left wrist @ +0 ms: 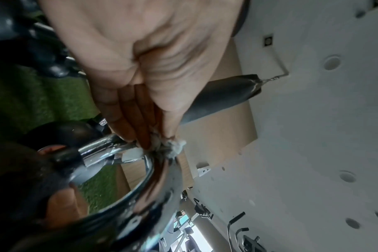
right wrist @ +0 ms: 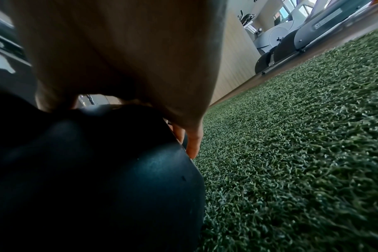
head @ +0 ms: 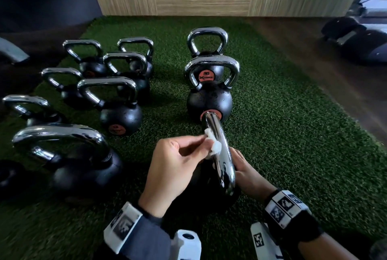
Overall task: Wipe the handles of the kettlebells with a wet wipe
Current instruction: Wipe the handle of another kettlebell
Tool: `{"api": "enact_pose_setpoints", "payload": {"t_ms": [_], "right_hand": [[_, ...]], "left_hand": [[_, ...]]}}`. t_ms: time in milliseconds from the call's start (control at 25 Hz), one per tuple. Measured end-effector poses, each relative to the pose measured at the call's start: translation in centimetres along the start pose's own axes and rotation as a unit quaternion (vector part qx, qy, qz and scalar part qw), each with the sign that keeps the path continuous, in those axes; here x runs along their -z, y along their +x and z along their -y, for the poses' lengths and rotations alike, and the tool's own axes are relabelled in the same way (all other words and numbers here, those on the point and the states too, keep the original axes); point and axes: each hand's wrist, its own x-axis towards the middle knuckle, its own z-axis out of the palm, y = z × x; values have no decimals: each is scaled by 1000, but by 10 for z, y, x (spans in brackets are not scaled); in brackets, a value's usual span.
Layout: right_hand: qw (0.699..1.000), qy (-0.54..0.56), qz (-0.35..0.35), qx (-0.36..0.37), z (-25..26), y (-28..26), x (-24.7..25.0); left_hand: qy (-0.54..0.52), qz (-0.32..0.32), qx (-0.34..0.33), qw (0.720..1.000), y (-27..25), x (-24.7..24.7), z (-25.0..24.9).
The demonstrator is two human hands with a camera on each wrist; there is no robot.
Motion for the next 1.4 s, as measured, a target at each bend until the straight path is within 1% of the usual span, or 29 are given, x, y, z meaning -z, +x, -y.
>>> {"api": "enact_pose_setpoints", "payload": {"t_ms": [120,240,360,440,520,600,720,800,840,880,920,960,1000,1040,1120,1160,1200,1240,1280,1360,1400], "right_hand": [[1000,8,-2,-4,0,-1,0],[1000,-7,-8,-6,-3,0,0],[1000,-4,-15,-3,-3,0,-1],[1000,-1,-20,2,-2,0,-2],[1000,3,-24,-1,-3,1,-2],[1000,4,-24,-1,-5,1,-2],[1000,-7,-28,-2,-7,0,-2],[999,-19,-28,-7,-6,0,-2],[999,-32,-22,-12,-4,0,-1],[998,-58,-9,-21,1,-1,1],[995,-99,5,-33,8,-1,6],[989,-143,10,-41,18,-3,13],[984,-174,-10,-33,29,-5,21],[980,-188,-61,-12,43,-9,29],[962,-164,-211,52,76,-24,39],[949,-143,-267,92,92,-33,41],[940,-132,-287,129,107,-42,39],[939,-133,-273,160,122,-51,36],[943,-138,-239,184,135,-60,30],[951,-133,-180,211,153,-72,20],[954,-123,-167,218,157,-76,17]], "left_hand": [[-71,60,26,995,-22,-1,2],[-78,62,7,995,-35,0,10],[-92,98,7,991,-45,0,19],[-87,94,3,992,-55,-2,25],[-54,64,-27,996,-63,-6,32],[5,56,-91,994,-68,-10,41],[117,47,-184,975,-72,-16,52],[181,39,-213,959,-72,-18,57],[196,36,-212,957,-72,-18,59],[191,36,-197,961,-71,-17,60],[157,41,-160,974,-68,-15,60],[101,55,-103,988,-63,-11,58],[44,68,-43,996,-59,-6,57],[2,61,1,998,-54,-1,55],[-89,23,62,994,-46,7,52],[-161,13,93,982,-43,10,49],[-232,16,119,965,-41,11,44],[-287,27,135,948,-39,12,37],[-322,41,137,936,-37,11,28],[-354,60,123,925,-36,6,13],[-367,59,118,921,-36,4,8]]}}
